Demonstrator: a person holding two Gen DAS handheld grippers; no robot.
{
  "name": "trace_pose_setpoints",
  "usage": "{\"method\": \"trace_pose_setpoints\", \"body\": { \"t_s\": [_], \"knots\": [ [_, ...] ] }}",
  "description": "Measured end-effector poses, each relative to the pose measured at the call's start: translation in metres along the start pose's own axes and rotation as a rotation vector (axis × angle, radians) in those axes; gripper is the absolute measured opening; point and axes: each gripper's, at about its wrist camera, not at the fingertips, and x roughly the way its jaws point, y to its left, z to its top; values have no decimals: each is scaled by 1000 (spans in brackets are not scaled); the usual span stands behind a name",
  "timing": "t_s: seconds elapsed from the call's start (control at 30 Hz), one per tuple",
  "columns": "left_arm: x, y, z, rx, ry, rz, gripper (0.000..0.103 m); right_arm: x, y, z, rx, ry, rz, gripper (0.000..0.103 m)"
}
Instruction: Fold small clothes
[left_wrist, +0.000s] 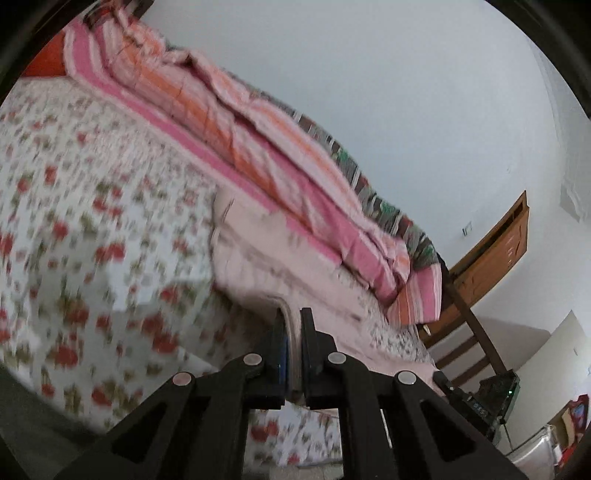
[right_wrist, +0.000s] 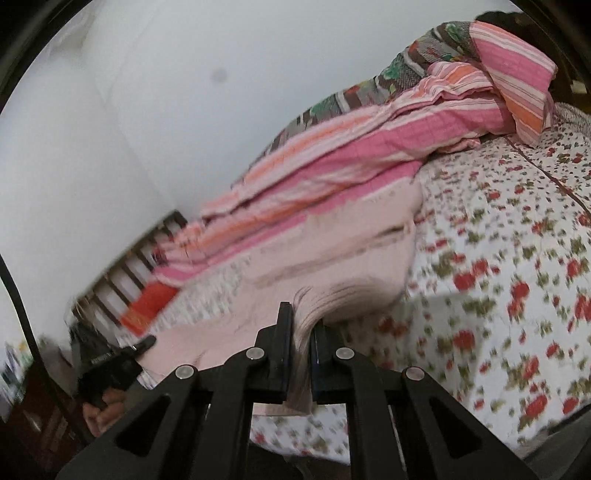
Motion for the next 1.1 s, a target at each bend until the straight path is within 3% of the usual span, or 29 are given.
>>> {"method": "trace_pose_setpoints", "body": {
  "t_s": [0.2,0.43,0.7,0.83,0.9,0.97,1.03,1.1],
  "knots": [
    [43,-22,45,70,-41,65,7,35,-9,51,72,2,26,8],
    [120,-19,93,81,-58,163,7,100,-40,100,153,16,25,8],
    [220,11,119,6,33,219,7,191,-88,140,265,160,-37,8],
    [257,26,136,-52,87,206,8,230,-107,160,272,213,-72,9],
    [266,29,141,-45,107,225,20,247,-116,166,270,248,-69,13],
    [267,33,142,-35,95,236,45,255,-124,167,275,261,-73,22],
    [264,38,140,-24,61,242,59,250,-127,164,234,225,-97,29],
    [263,41,139,-18,59,255,59,244,-124,162,170,208,-148,29]
  ]
}}
